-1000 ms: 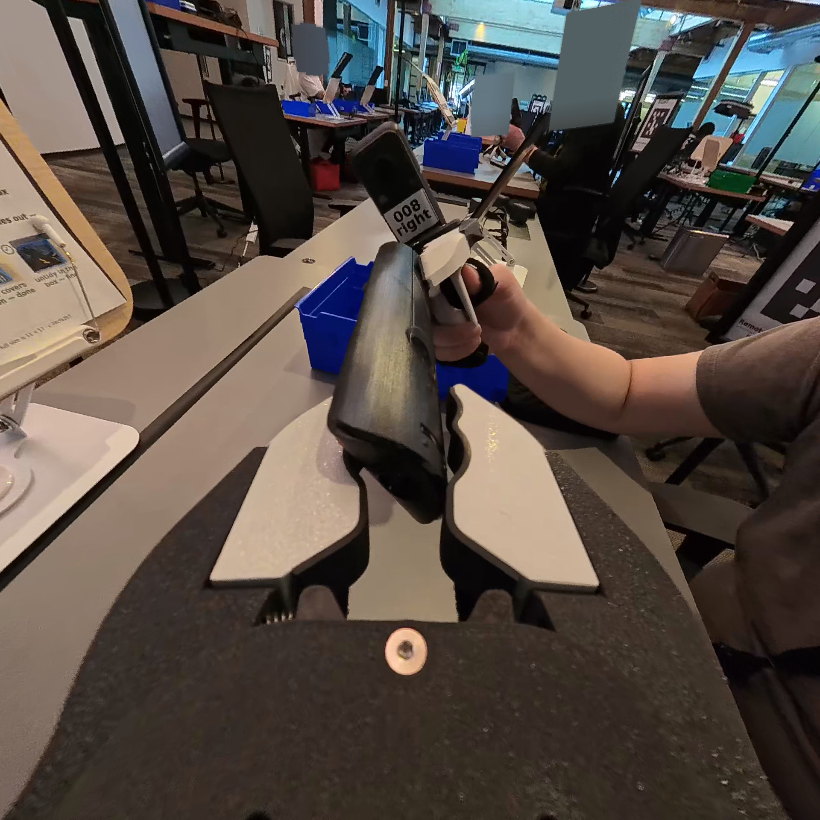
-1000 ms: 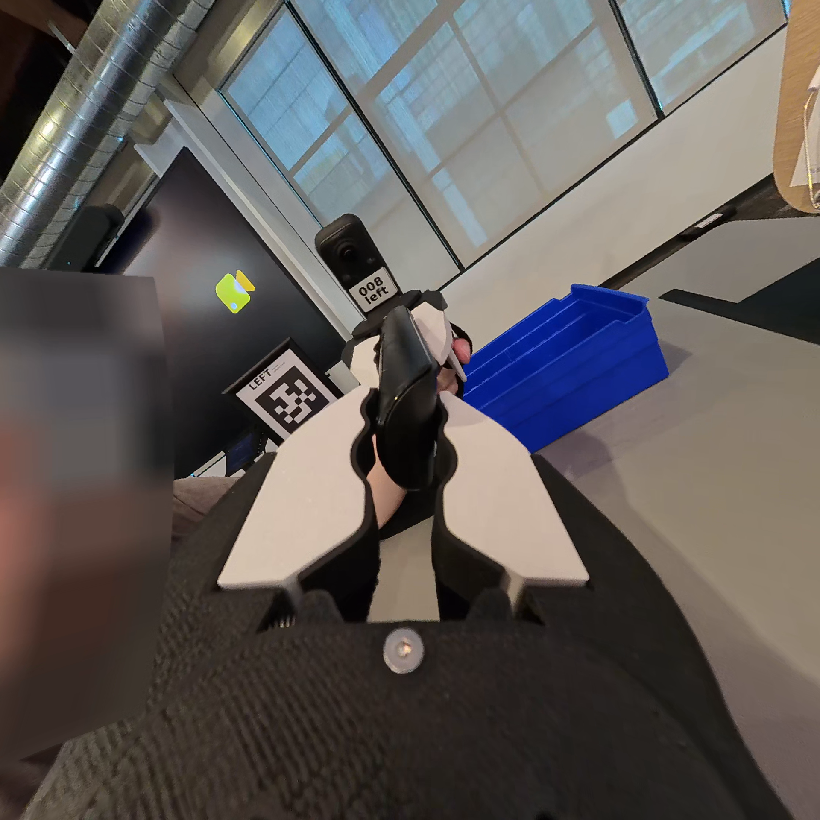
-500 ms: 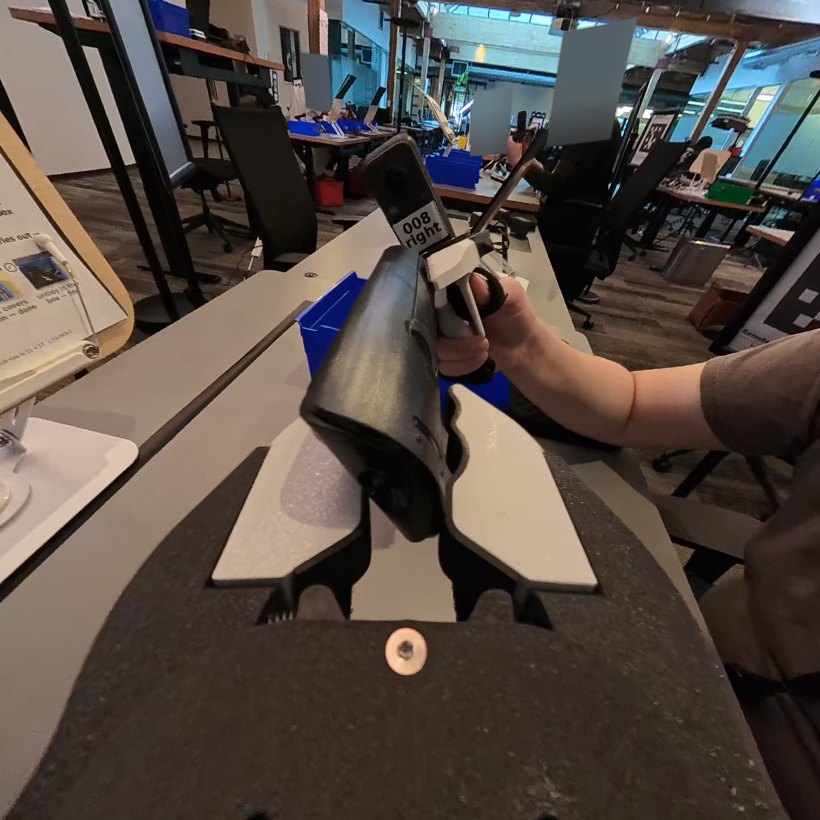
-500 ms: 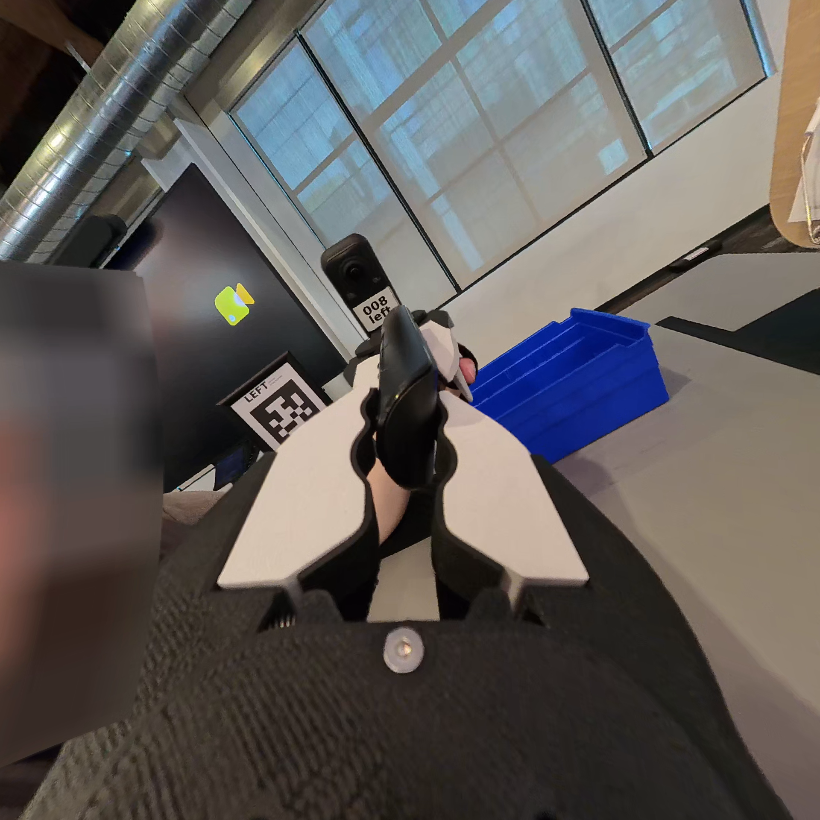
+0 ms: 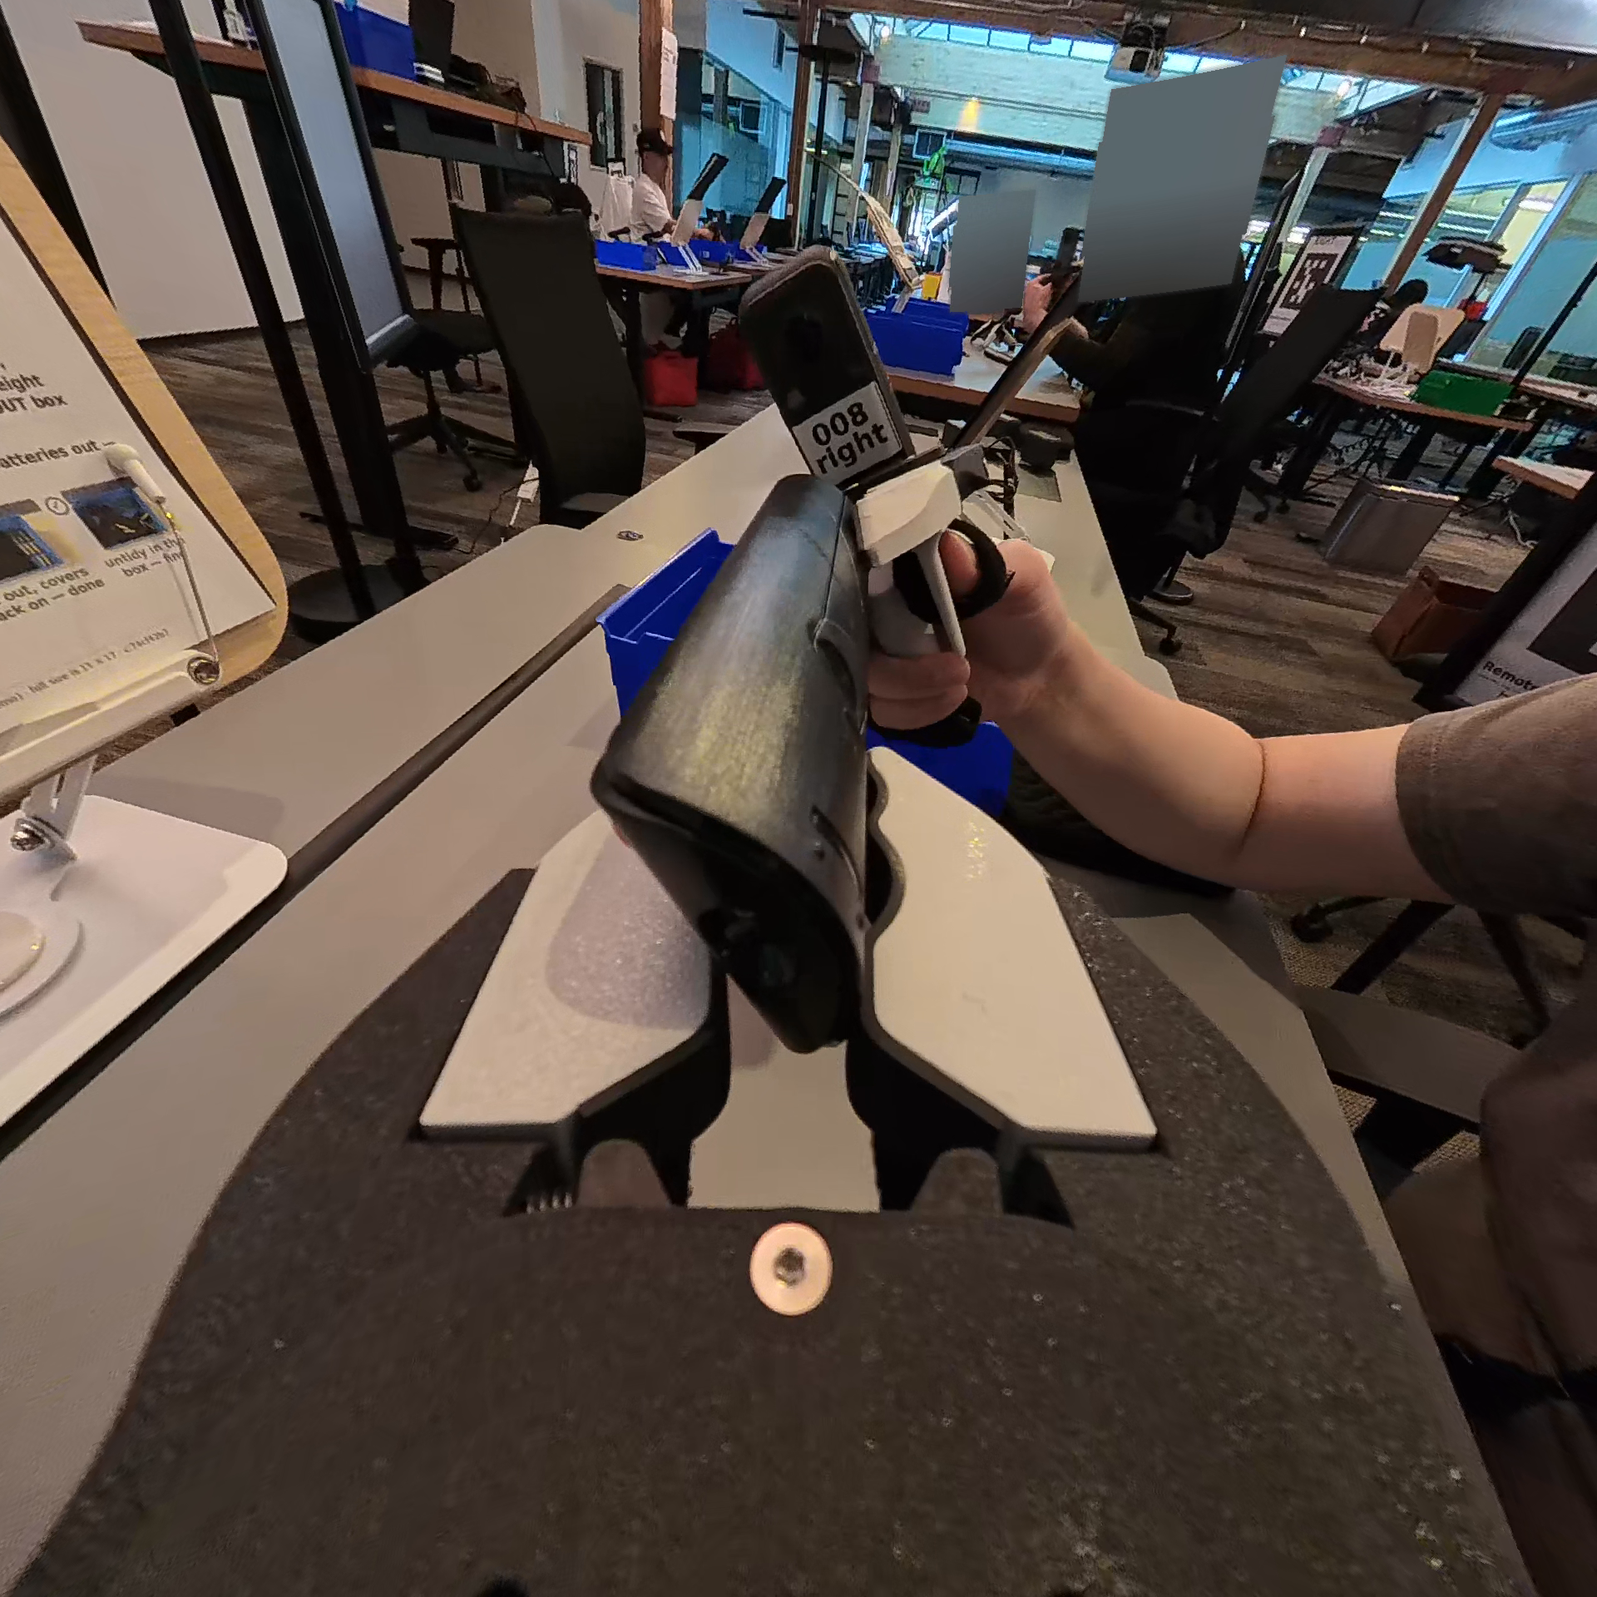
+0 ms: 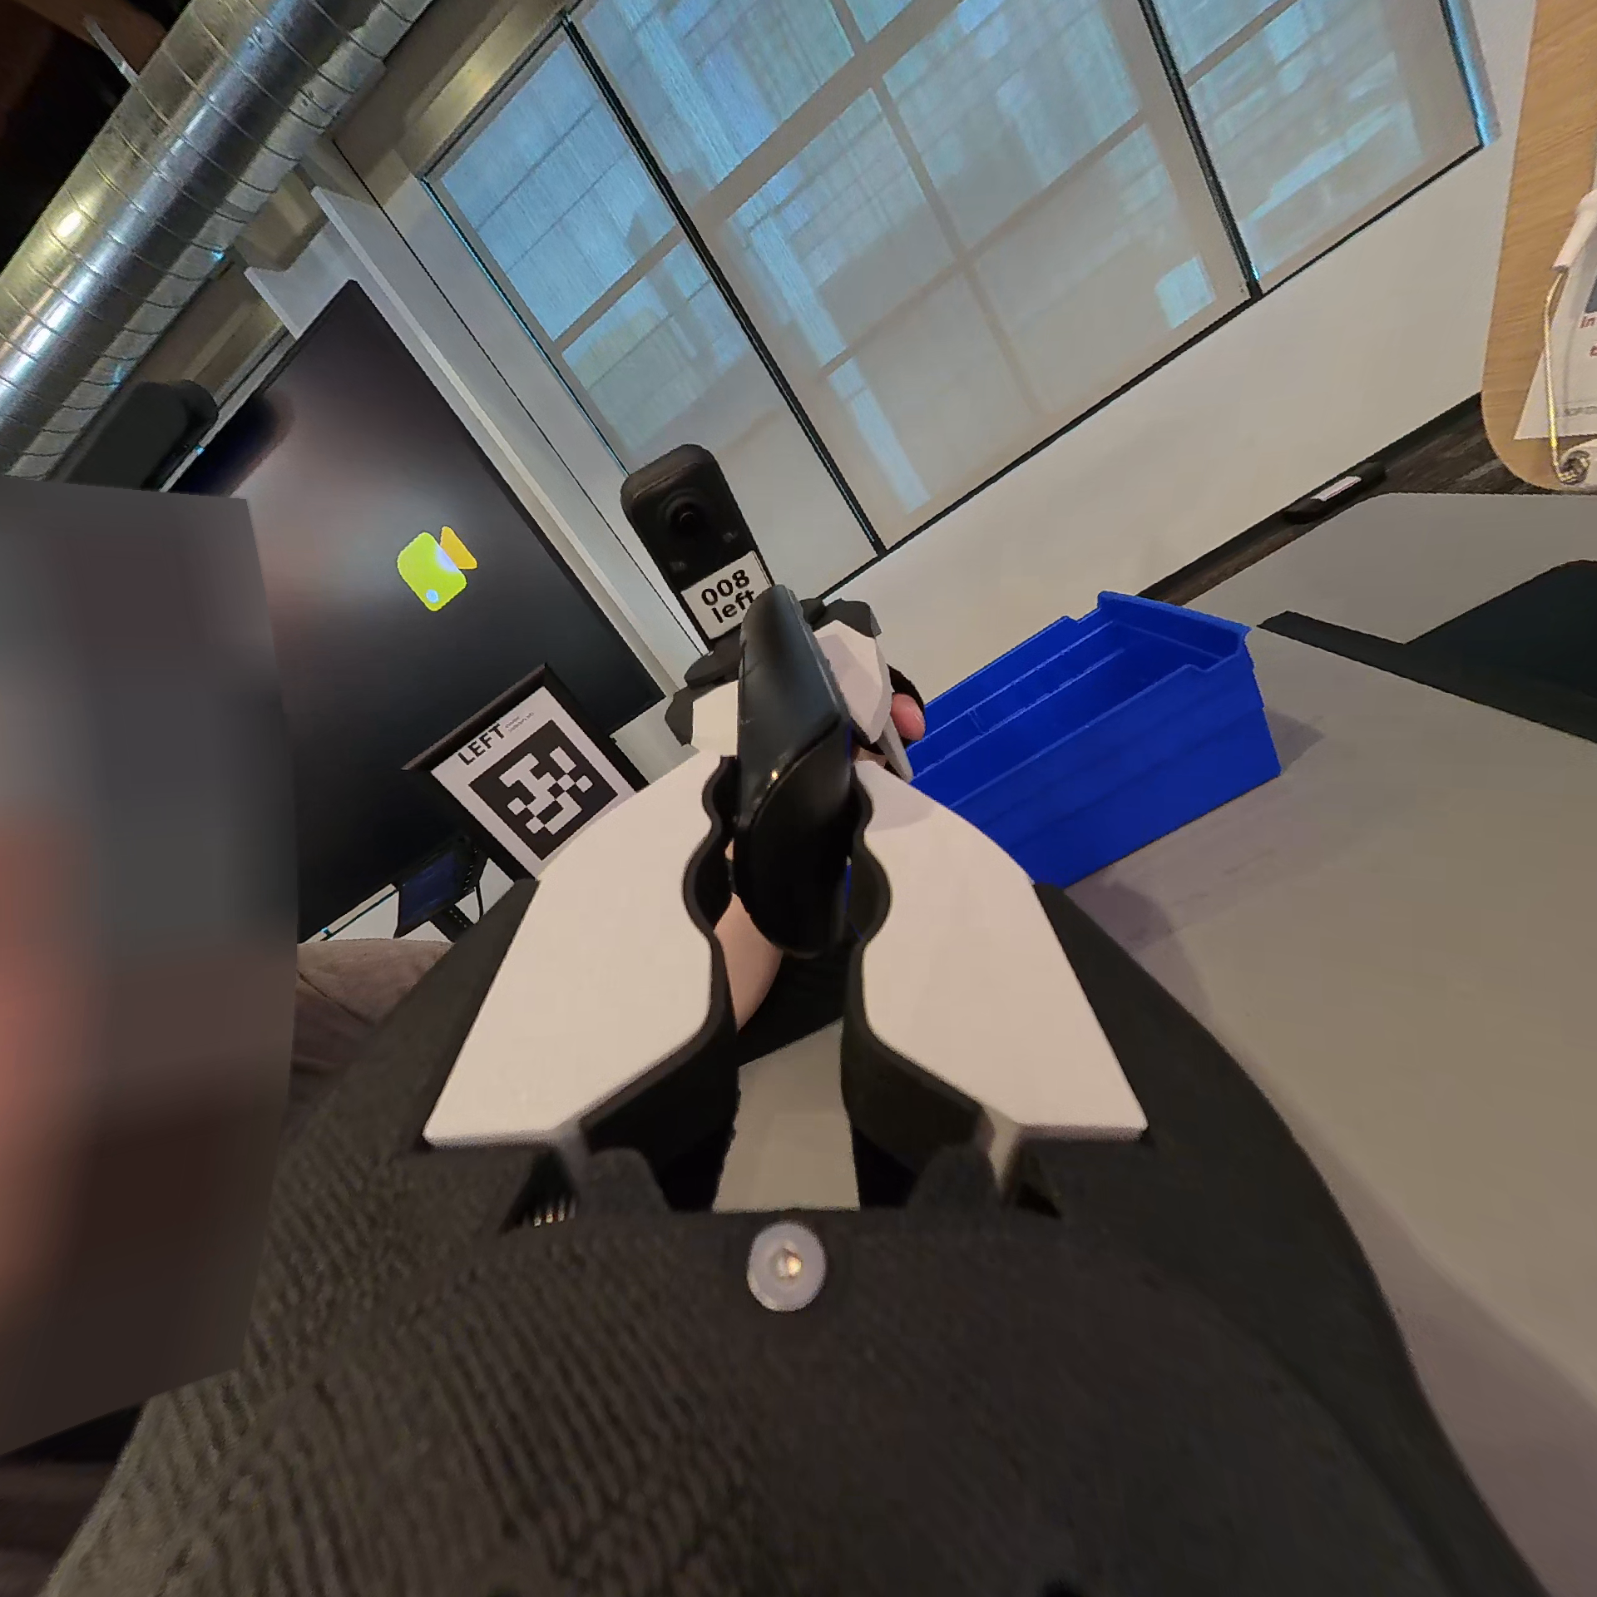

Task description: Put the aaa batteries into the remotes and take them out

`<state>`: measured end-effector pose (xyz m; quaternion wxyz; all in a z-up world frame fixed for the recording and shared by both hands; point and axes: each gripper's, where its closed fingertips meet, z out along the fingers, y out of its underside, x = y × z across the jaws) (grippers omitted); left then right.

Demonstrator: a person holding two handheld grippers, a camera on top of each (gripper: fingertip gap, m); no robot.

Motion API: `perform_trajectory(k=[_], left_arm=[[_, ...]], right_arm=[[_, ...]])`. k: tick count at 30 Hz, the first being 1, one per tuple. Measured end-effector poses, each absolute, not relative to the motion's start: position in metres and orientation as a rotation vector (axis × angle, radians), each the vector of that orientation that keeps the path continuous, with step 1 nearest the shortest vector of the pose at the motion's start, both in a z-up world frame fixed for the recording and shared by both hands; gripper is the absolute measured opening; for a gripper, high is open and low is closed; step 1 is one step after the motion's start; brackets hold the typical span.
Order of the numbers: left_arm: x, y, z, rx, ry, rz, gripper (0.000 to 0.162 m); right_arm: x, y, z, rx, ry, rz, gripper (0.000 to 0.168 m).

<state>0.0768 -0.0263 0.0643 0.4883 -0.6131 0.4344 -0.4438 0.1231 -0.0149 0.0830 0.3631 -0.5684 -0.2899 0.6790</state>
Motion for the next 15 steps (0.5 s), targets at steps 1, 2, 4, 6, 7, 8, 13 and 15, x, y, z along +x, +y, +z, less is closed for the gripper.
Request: perform_trajectory(k=[1,2,4,6,7,8,13,15], left_arm=[[0.0776,-0.026,0.0641,-1.494,1.05,-1.087,0.028],[0.0783,-0.0258,0.0633,-1.495,1.049,-1.089,0.028],[0.0792,-0.0247,0.0617,-1.491,1.052,-1.08,0.028],[0.08,-0.024,0.0619,-1.496,1.038,-1.101,0.028],[0.0801,-0.0237,0.0625,-1.494,1.032,-1.11,0.029],[0.0801,-0.0236,0.063,-1.491,1.031,-1.116,0.029],[0.0793,-0.0246,0.0635,-1.484,1.042,-1.105,0.029],[0.0795,-0.025,0.0636,-1.486,1.045,-1.104,0.03]], right_arm=[[0.1237,-0.0144,0.0827,-1.467,-0.745,1.749,0.023],[0.1243,-0.014,0.0824,-1.472,-0.743,1.751,0.024],[0.1254,-0.0134,0.0816,-1.482,-0.745,1.749,0.024],[0.1261,-0.013,0.0809,-1.489,-0.747,1.744,0.024],[0.1261,-0.0131,0.0807,-1.491,-0.749,1.742,0.023],[0.1259,-0.0134,0.0803,-1.494,-0.752,1.742,0.023],[0.1255,-0.0146,0.08,-1.495,-0.761,1.747,0.023],[0.1256,-0.0149,0.0801,-1.495,-0.765,1.747,0.023]])
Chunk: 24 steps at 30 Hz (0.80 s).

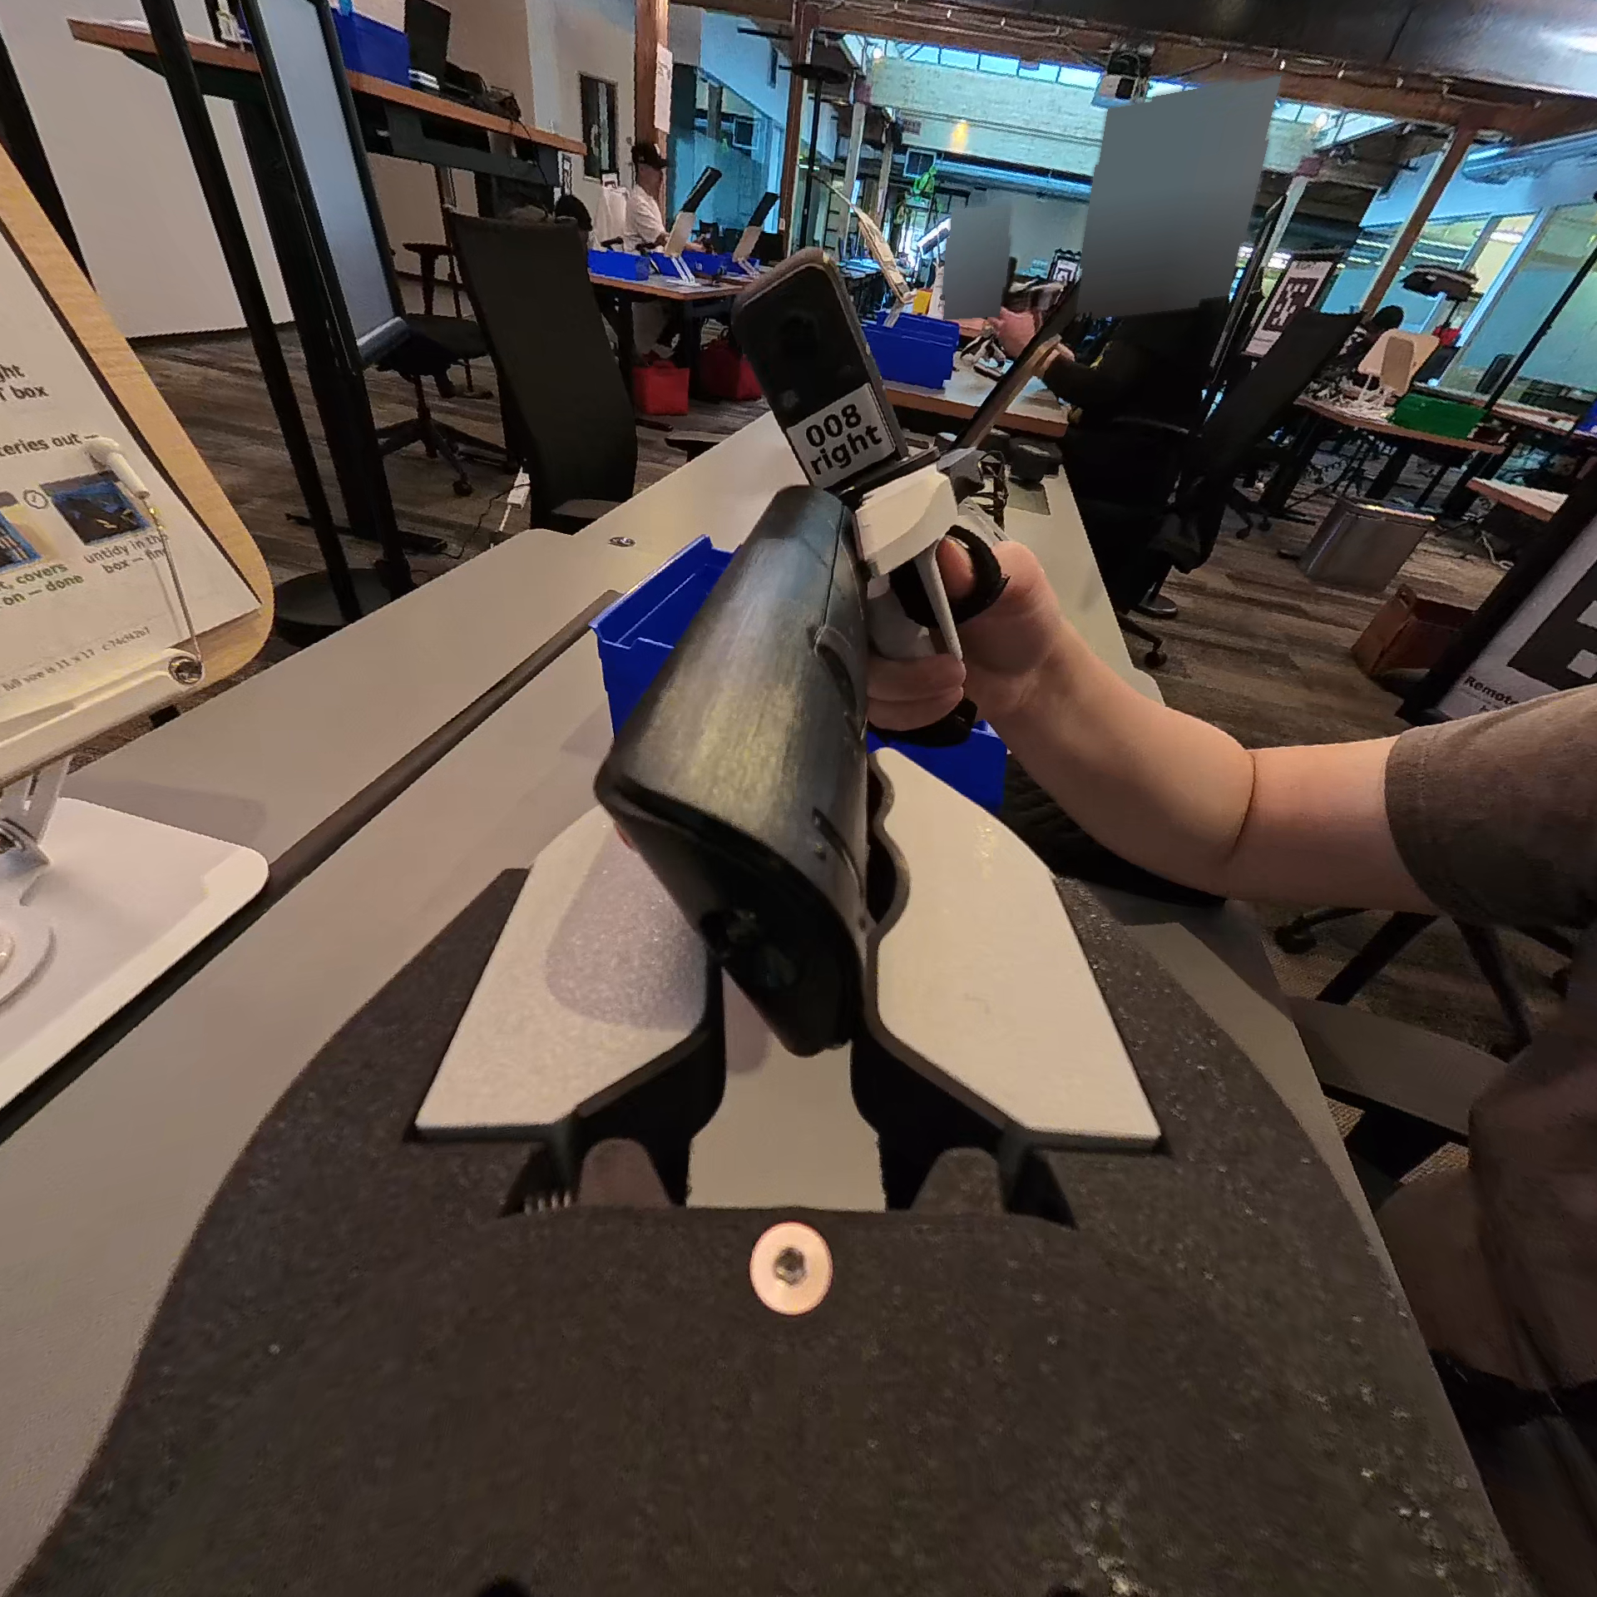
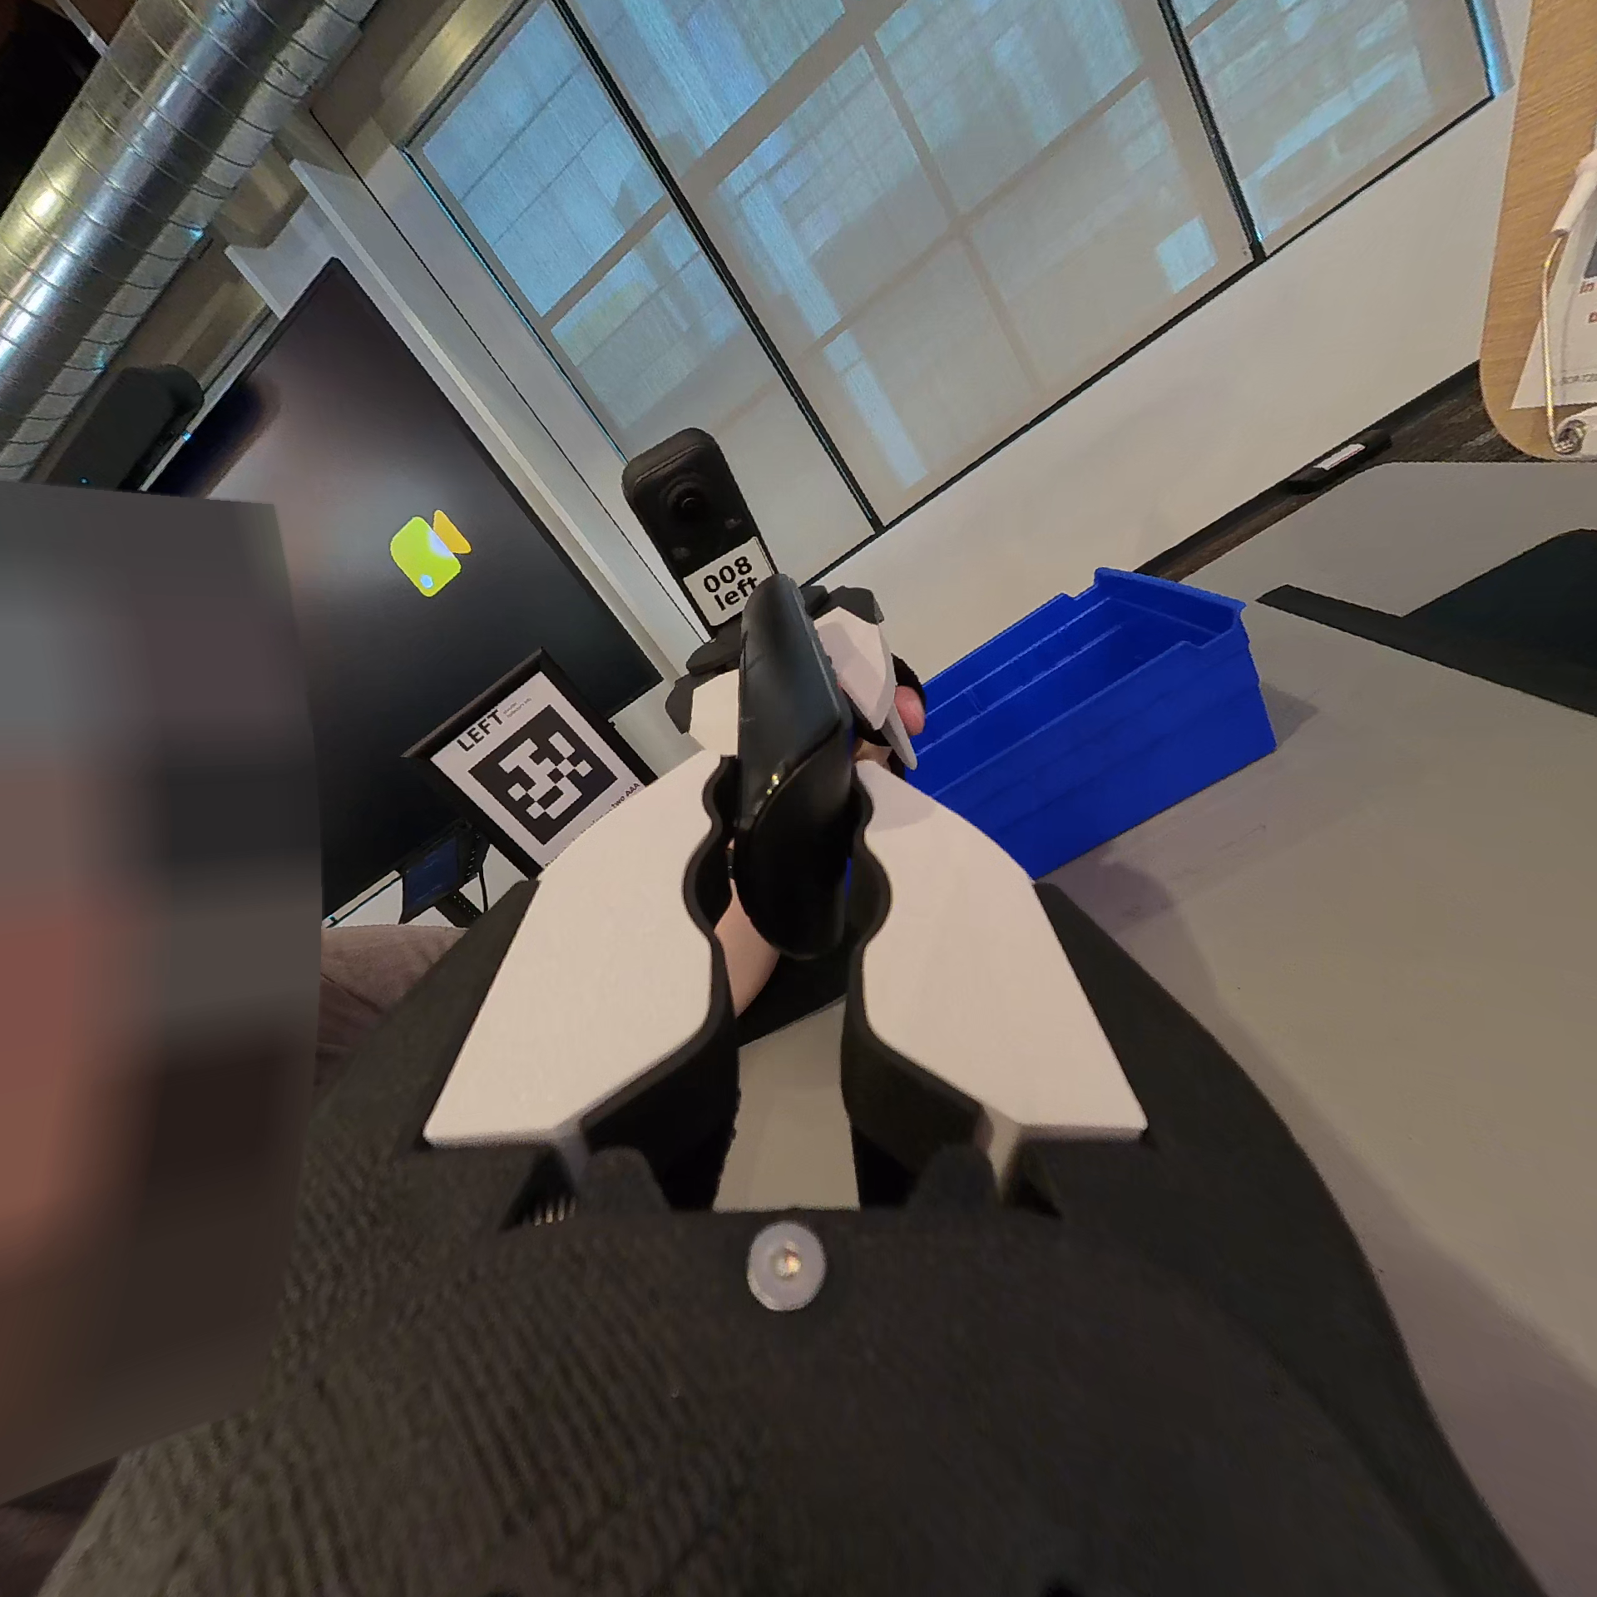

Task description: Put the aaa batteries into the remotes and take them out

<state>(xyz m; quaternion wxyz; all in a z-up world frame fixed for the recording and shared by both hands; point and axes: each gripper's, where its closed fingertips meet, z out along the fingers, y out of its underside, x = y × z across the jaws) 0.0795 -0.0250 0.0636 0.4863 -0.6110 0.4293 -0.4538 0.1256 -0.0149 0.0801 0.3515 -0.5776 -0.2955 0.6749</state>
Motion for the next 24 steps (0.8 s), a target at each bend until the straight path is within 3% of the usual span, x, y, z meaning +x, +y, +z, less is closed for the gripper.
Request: perform_trajectory(k=[15,18,24], left_arm=[[0.089,-0.023,0.069,-1.43,0.927,-1.252,0.026],[0.084,-0.011,0.068,-1.432,0.844,-1.249,0.026],[0.085,0.008,0.055,-1.443,0.774,-0.976,0.026]], right_arm=[[0.133,-0.013,0.092,-1.447,-0.742,1.728,0.026],[0.134,0.0,0.088,-1.496,-0.678,1.6,0.053],[0.147,0.032,0.079,-1.565,-0.563,0.946,0.093]])
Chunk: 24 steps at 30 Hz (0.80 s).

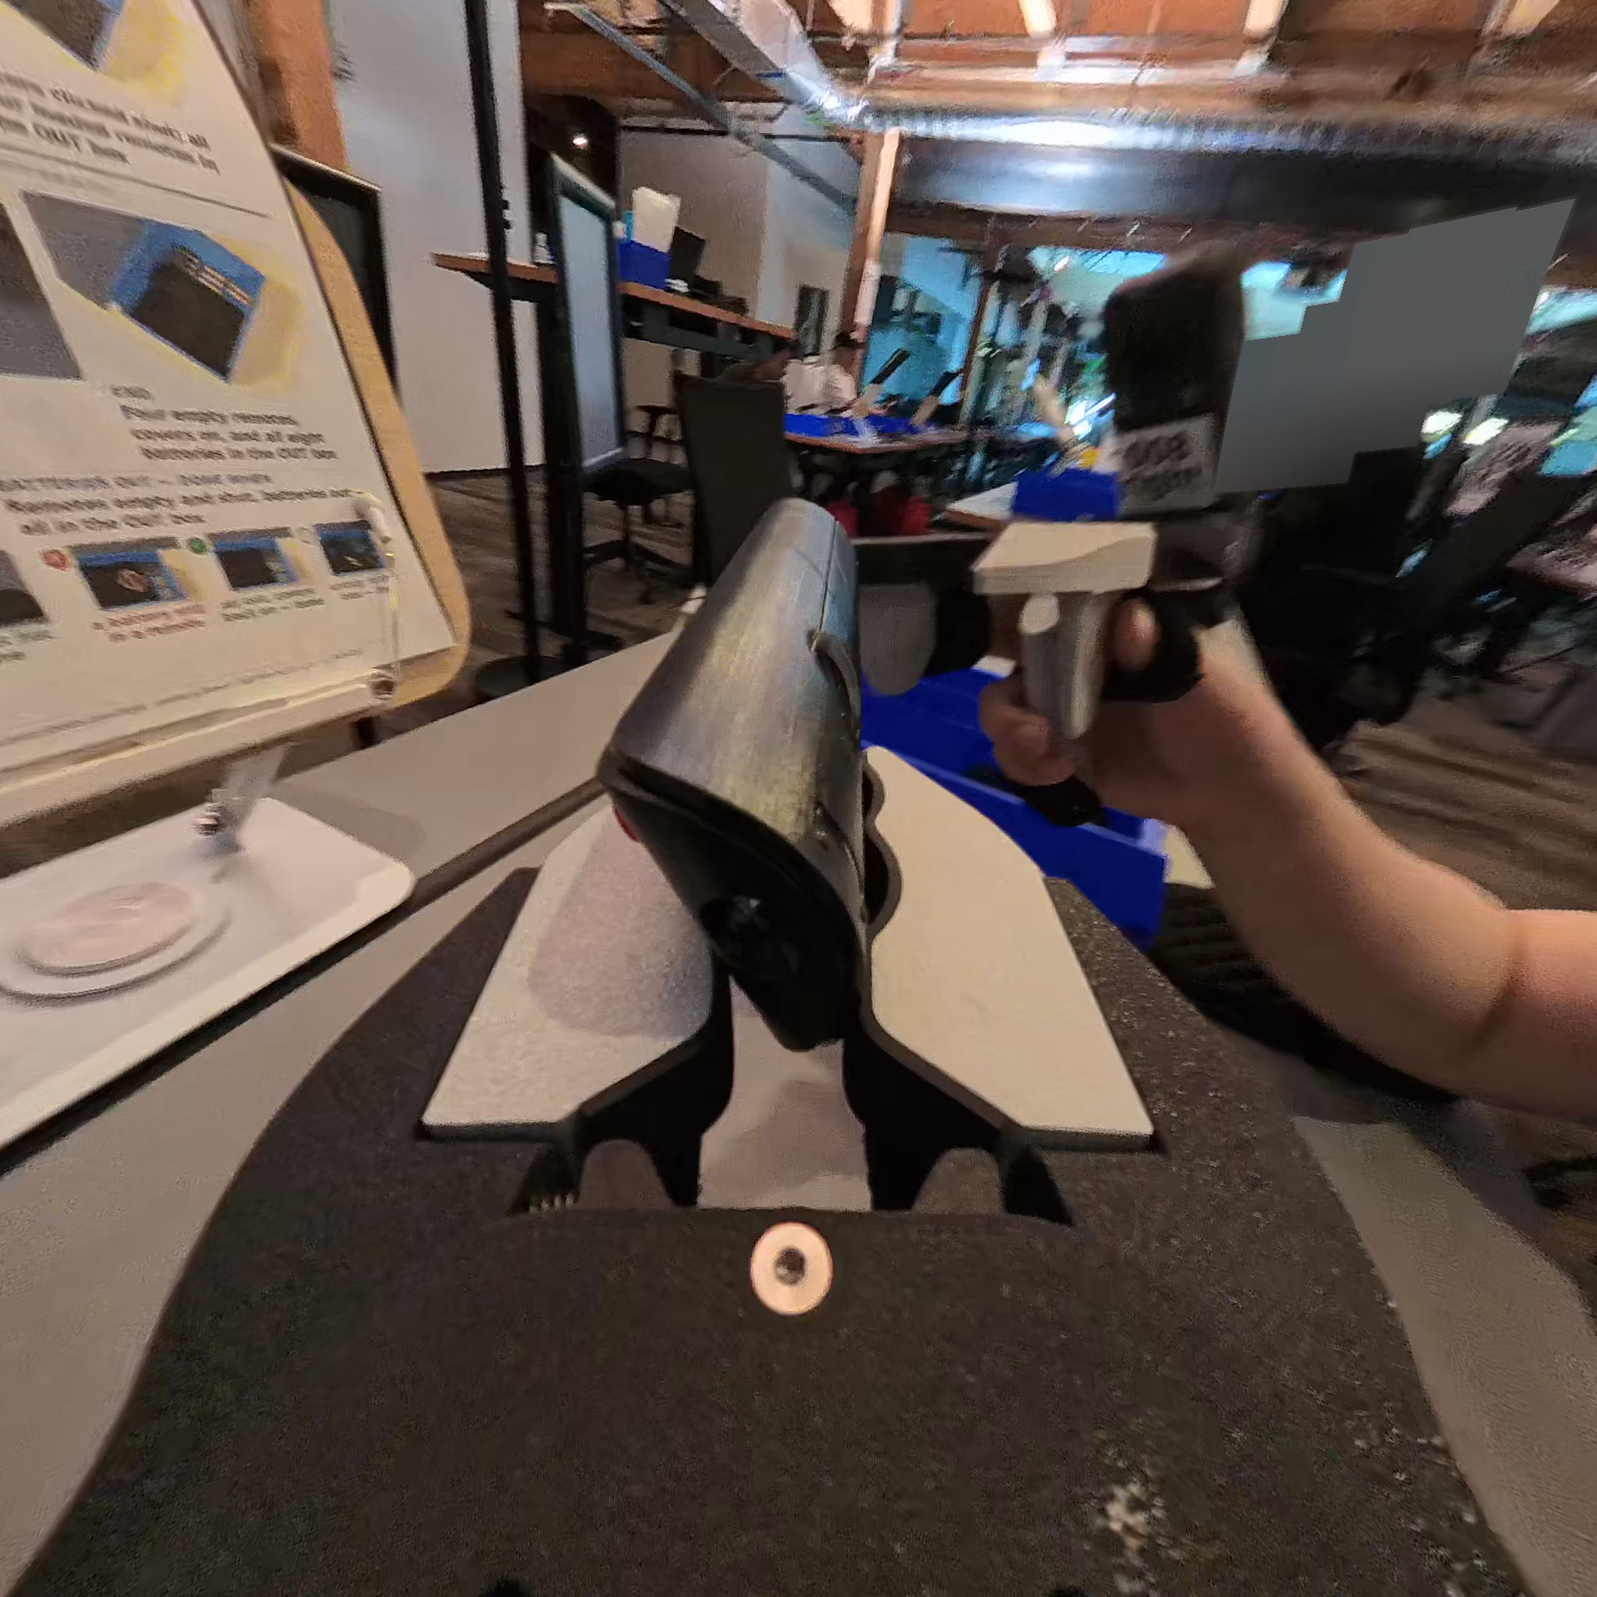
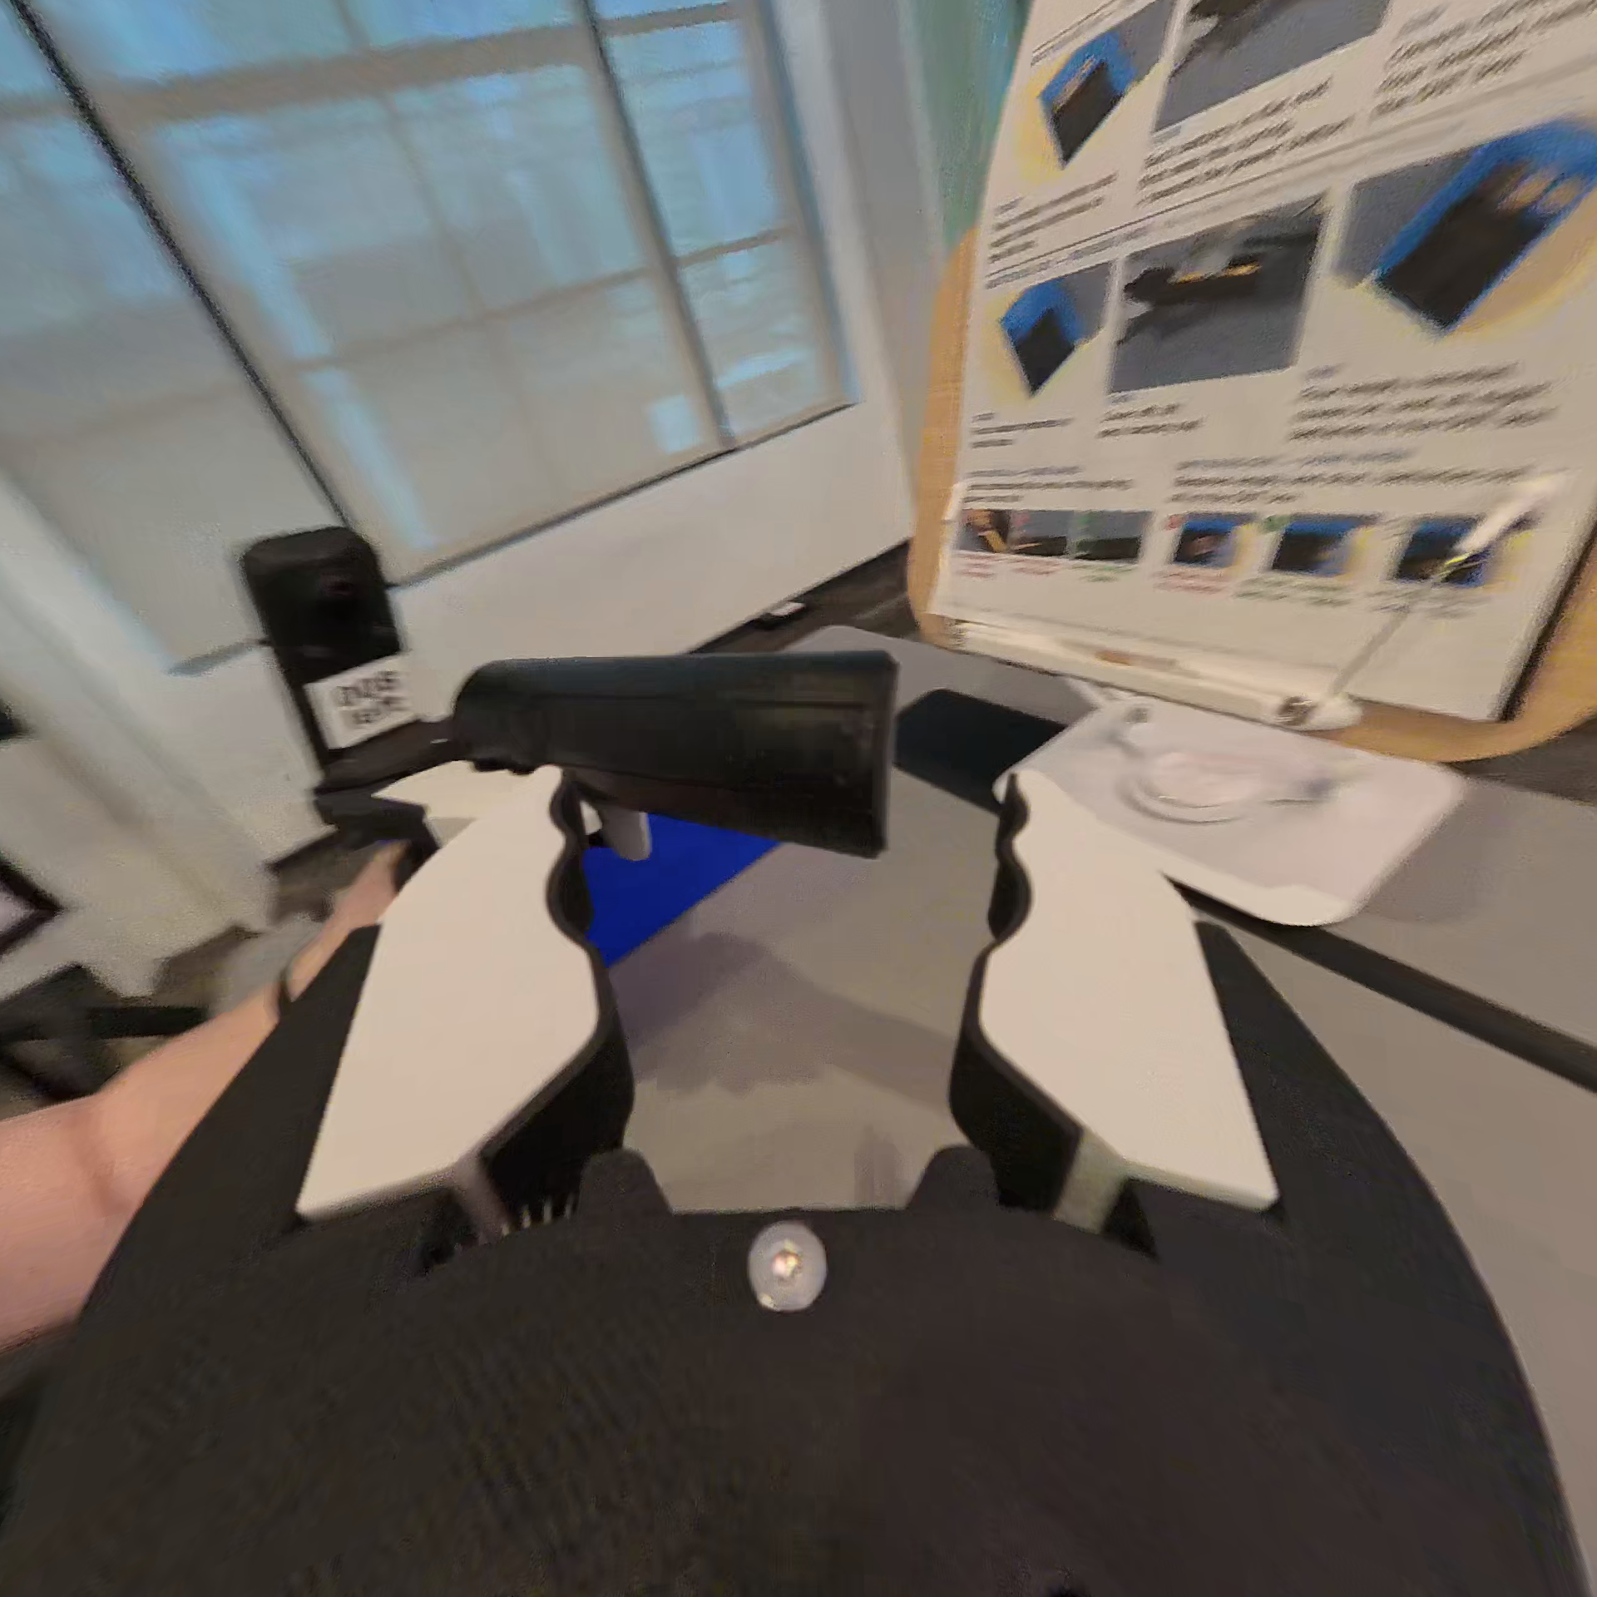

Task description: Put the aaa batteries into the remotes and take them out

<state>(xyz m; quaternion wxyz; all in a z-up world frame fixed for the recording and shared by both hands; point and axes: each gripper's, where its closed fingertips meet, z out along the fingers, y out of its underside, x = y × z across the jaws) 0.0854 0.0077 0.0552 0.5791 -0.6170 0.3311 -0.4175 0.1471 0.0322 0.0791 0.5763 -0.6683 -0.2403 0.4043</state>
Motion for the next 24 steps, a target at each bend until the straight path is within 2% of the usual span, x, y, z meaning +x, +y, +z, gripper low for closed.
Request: perform_trajectory(k=[4,9,24], left_arm=[[0.098,0.006,0.046,-1.439,0.807,-0.811,0.026],[0.105,0.003,0.042,-1.422,0.821,-0.71,0.026],[0.111,-0.004,0.043,-1.379,0.862,-0.597,0.026]], right_arm=[[0.139,0.027,0.078,-1.551,-0.587,0.785,0.098],[0.133,0.03,0.064,-1.621,-0.595,0.693,0.121],[0.131,0.031,0.054,-1.662,-0.585,0.749,0.126]])
